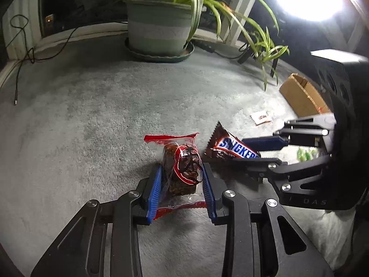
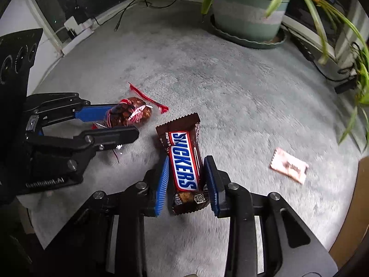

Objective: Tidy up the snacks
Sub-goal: 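Grasp the red dates bag with the left tool while the right tool grasps the Snickers bar, then carry the dates bag with the left tool into the box while the right tool drops the Snickers there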

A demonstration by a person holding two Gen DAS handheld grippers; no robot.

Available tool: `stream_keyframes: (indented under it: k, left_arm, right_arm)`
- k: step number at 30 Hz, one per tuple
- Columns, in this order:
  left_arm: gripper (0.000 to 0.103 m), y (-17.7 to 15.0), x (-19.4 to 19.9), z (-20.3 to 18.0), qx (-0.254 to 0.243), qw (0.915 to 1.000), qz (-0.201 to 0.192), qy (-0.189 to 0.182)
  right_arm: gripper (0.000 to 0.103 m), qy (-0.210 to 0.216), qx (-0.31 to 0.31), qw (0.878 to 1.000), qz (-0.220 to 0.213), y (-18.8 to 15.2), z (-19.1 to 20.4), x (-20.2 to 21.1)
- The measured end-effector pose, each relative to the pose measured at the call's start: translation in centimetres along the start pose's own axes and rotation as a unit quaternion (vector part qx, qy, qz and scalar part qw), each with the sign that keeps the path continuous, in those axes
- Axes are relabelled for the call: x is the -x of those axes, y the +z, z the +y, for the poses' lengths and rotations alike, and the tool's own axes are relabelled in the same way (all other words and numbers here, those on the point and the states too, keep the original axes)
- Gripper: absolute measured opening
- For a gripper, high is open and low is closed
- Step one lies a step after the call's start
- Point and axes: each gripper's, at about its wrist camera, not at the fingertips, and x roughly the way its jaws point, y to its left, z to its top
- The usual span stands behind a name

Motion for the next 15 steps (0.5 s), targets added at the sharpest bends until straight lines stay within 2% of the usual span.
stream_keyframes:
  k: [8,15]
  left_arm:
    - [0.032,0.7,2.3,-2.5,-0.004,0.9995,-0.030,-0.013]
    - [0.032,2.2,3.4,-7.1,-0.018,0.9974,-0.053,-0.045]
  right_arm:
    - [0.032,0.001,-0.045,0.998,-0.049,-2.2,-2.0,5.5]
    - [0.032,-0.019,-0.089,0.991,-0.093,-5.0,-5.5,11.9]
